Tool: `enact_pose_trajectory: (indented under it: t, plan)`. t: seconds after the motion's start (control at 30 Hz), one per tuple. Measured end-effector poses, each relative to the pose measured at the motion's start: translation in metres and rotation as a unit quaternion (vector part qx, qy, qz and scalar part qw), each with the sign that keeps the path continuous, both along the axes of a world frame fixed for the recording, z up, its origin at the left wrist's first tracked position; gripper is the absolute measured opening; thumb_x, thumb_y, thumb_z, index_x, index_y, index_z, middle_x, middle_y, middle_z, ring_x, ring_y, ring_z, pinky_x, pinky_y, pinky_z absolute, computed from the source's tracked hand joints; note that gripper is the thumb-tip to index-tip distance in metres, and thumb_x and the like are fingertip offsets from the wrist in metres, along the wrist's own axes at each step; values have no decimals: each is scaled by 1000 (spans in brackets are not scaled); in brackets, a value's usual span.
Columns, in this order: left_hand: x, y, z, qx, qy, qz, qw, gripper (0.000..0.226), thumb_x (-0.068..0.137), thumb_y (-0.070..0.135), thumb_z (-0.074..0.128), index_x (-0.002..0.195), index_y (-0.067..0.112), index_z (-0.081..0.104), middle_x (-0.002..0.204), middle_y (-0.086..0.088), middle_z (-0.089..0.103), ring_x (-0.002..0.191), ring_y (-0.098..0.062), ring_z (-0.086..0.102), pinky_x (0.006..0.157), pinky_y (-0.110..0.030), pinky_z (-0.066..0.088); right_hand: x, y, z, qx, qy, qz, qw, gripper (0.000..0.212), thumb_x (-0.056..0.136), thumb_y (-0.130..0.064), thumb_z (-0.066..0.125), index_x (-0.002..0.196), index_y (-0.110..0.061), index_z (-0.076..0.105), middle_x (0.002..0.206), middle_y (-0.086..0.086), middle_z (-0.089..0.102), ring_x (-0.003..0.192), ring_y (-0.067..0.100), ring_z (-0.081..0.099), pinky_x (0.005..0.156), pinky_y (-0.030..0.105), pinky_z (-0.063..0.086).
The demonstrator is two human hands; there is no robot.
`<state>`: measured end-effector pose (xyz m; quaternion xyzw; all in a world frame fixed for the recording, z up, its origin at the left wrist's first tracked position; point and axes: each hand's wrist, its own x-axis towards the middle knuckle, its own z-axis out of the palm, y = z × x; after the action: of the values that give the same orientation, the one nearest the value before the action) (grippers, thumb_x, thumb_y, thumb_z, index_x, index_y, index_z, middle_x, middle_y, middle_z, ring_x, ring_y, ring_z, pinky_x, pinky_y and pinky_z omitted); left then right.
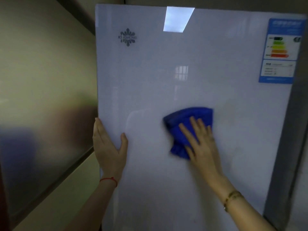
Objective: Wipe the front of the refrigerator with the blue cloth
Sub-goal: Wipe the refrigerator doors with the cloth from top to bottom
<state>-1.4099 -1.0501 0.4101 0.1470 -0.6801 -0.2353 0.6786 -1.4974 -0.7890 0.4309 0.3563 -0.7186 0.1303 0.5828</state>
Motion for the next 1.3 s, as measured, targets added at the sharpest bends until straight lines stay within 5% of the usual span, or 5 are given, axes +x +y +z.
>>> enact_pose_trajectory:
  t: [0.43,0.63,0.87,1.13,1.3]
  plan:
    - [0,2,-1,-7,4,-1,1000,79,93,37,49,154,1,14,160,-15,23,148,-26,22,120,-12,6,-15,76,-117,-57,-89,-42,993,49,104,-38,21,152,-31,17,163,-4,2,151,21,7,121,47,12]
    - [-4,0,-2,-10,3,16,1000,78,94,39,47,153,-1,15,159,-17,24,147,-28,24,122,-16,8,-20,51,37,-205,-55,19,977,46,102,-29,40,147,-17,38,159,11,21,150,29,14,123,46,7]
    - [-5,0,-3,-15,9,21,1000,77,94,37,47,153,-2,16,159,-17,24,147,-28,25,121,-16,8,-13,30,-54,94,26,12,995,66,89,-16,58,149,-27,32,160,3,23,148,23,21,123,41,14]
    - [-3,2,-2,-7,2,20,1000,77,94,37,47,154,2,13,161,-13,21,149,-23,21,123,-23,13,-5,10,75,-153,-32,44,987,47,100,-26,42,147,-22,37,159,10,23,149,27,14,124,42,3]
    - [0,6,-2,8,-4,-5,1000,78,95,36,49,155,9,8,162,-8,18,150,-21,19,124,-41,21,11,-41,-3,69,44,61,995,54,94,-28,59,145,-22,41,156,7,31,147,26,25,123,41,14]
